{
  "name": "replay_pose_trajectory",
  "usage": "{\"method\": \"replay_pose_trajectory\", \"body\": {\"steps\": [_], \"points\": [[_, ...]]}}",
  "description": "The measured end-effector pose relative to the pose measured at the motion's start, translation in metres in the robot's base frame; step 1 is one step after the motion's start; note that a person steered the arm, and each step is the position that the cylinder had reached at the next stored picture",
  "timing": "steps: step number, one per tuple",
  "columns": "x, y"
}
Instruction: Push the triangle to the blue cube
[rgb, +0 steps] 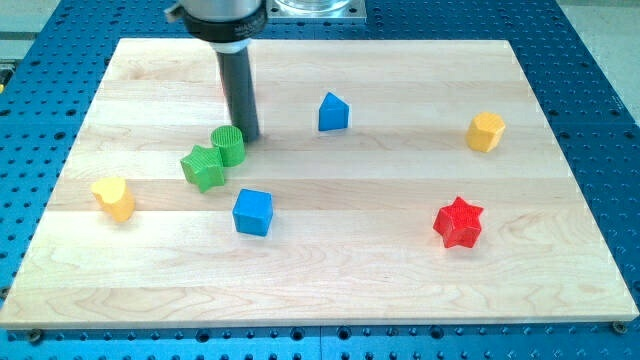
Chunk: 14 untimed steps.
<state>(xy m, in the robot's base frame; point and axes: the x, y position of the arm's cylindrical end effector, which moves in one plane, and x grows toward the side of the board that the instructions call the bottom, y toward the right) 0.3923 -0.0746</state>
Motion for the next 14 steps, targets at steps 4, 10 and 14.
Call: {"method": "replay_pose_trajectory", "body": {"steps": [4, 10, 14], "points": [[-0.039, 0.121], [-0.01, 0.088], [0.084, 0.074]]}}
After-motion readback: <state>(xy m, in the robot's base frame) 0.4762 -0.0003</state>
